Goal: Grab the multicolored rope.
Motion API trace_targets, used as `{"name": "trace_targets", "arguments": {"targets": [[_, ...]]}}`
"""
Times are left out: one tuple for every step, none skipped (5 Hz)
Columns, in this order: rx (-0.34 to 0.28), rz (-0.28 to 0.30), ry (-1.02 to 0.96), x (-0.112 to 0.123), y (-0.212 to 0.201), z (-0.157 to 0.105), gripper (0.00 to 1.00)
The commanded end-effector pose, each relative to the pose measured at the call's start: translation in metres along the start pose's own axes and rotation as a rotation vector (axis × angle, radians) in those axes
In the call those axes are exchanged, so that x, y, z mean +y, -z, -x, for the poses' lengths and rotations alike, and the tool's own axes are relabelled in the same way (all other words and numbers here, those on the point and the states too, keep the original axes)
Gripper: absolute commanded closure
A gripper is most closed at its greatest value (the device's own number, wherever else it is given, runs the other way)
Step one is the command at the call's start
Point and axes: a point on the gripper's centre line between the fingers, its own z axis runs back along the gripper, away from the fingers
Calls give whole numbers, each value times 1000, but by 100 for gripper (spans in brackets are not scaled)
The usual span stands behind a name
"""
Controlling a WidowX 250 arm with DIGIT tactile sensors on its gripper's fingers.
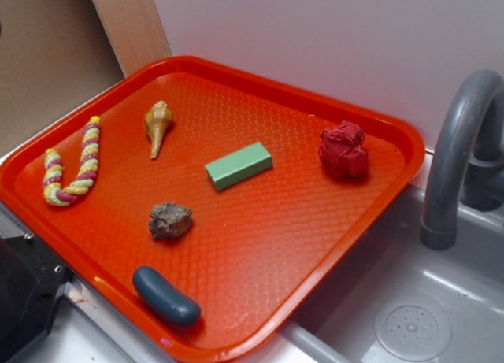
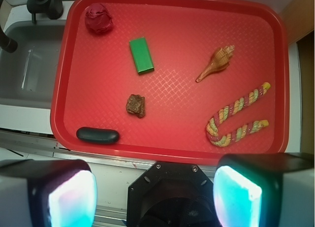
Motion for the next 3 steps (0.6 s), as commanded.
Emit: {"name": "trace_targets", "arguments": {"targets": [[0, 0, 0, 0, 0, 0, 0], [-36, 18, -101, 9, 4, -20, 0], [-110, -9, -247, 31, 10, -44, 0]]}}
